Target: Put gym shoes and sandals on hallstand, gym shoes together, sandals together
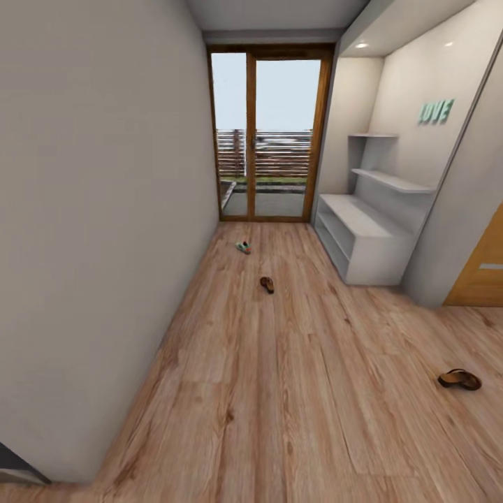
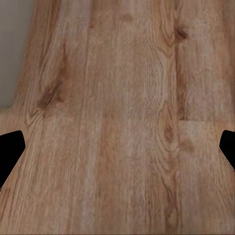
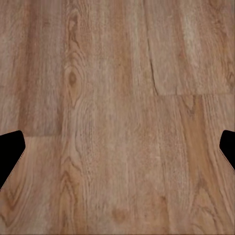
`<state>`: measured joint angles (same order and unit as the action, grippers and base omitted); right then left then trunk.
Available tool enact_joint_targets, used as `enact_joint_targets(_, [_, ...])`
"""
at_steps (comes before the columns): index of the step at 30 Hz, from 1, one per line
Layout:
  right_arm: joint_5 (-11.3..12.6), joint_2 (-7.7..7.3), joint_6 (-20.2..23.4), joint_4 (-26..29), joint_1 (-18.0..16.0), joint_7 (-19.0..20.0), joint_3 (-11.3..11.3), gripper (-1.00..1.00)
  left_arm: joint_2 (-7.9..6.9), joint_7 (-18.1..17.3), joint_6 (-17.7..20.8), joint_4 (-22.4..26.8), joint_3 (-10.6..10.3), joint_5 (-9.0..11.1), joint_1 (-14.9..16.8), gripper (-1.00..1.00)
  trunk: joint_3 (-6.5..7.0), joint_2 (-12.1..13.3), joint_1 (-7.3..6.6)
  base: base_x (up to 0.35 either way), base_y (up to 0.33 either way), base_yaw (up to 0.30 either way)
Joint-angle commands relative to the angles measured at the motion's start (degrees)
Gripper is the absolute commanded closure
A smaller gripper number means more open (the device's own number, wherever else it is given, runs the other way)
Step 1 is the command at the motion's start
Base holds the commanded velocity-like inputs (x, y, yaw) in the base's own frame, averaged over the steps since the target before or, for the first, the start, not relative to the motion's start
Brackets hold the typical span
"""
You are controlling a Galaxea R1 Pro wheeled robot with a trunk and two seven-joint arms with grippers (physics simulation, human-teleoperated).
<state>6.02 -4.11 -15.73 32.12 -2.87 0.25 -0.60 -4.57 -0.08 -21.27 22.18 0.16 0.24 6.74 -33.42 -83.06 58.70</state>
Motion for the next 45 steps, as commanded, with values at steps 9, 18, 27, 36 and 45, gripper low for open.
enact_joint_targets(9, [0.6,-0.02,-0.4,-0.1,0.0,0.0,0.2,-1.0,0.0,0.0,-0.2,0.0,0.0,0.0,0.0,-1.0,-0.05,0.0,0.03,0.334,-0.018,0.0])
enact_joint_targets(18, [0.6,0.0,-0.5,-0.1,0.0,-0.1,0.3,-1.0,0.0,0.0,-0.2,0.0,0.0,0.0,0.0,-1.0,-0.05,0.0,0.03,0.334,-0.034,0.0])
enact_joint_targets(27, [0.6,0.06,-0.5,-0.1,0.0,-0.2,0.4,-1.0,0.0,0.0,-0.2,-1.2,0.1,0.0,0.0,-1.0,-0.05,0.0,0.03,0.334,-0.094,0.0])
enact_joint_targets(36, [0.6,0.07,-0.5,-0.1,0.0,-0.2,0.4,-1.0,0.01,0.0,-0.3,-2.0,0.3,0.0,0.0,-1.0,-0.05,0.0,0.03,0.329,-0.138,0.0])
enact_joint_targets(45, [0.6,0.07,-0.5,-0.1,0.0,-0.2,0.4,-1.0,0.0,0.0,-0.3,-2.1,0.3,0.1,0.0,-1.0,-0.05,0.0,0.03,0.323,-0.135,0.0])
